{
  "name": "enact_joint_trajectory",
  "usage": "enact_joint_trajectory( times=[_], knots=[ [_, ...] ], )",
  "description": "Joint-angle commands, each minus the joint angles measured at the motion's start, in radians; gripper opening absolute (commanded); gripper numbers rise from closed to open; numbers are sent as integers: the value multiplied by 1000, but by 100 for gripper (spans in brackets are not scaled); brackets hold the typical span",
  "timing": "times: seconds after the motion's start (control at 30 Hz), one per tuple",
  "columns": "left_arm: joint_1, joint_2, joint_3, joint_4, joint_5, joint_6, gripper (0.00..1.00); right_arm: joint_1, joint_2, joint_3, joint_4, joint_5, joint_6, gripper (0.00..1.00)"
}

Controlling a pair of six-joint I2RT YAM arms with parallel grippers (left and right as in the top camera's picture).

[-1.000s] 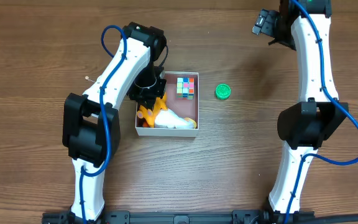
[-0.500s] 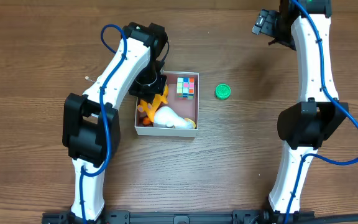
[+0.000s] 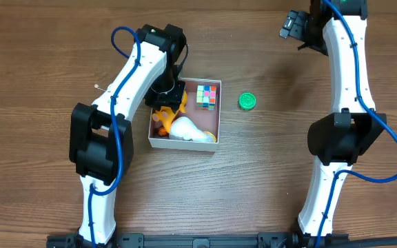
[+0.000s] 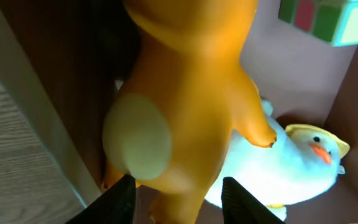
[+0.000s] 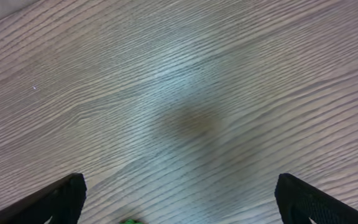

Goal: Pack container
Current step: 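Open the left gripper to release the dinosaur and raise it, then move the left gripper left to the pig-face rattle drum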

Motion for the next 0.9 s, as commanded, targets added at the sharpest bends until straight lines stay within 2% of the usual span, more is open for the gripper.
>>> enact_joint_trajectory(
  times=[0.0, 0.1, 0.23, 0.3, 0.33, 0.4, 0.43, 0.47, 0.57, 0.6, 0.8, 0.87],
  knots=[
    [-3, -4, 4, -3, -4, 4, 46, -2, -12, 30, 4, 14, 5, 100],
    [-3, -4, 53, -6, -2, 10, 46, -2, -12, 30, 4, 14, 5, 100],
    [-3, -4, 237, -13, -3, 55, 49, -2, -12, 30, 4, 14, 5, 100],
    [-3, -4, 349, -23, -7, 81, 58, -2, -12, 30, 4, 14, 5, 100],
    [-3, -4, 394, -31, -27, 101, 68, -2, -12, 30, 4, 14, 5, 100],
    [2, -4, 450, -60, -167, 101, 96, -2, -12, 30, 4, 14, 5, 100],
    [6, -4, 457, -72, -222, 100, 100, -2, -12, 30, 4, 14, 5, 100],
    [23, -4, 457, -96, -325, 93, 100, -2, -12, 30, 4, 14, 5, 100],
    [109, -4, 457, -150, -476, -25, 100, -2, -12, 30, 4, 14, 5, 100],
    [153, -4, 457, -154, -465, -46, 100, -2, -12, 30, 4, 14, 5, 100],
    [415, -4, 444, -209, -117, -45, 100, -2, -12, 30, 4, 14, 5, 100],
    [444, -4, 388, -200, -128, -45, 100, -2, -12, 30, 4, 14, 5, 100]
  ],
)
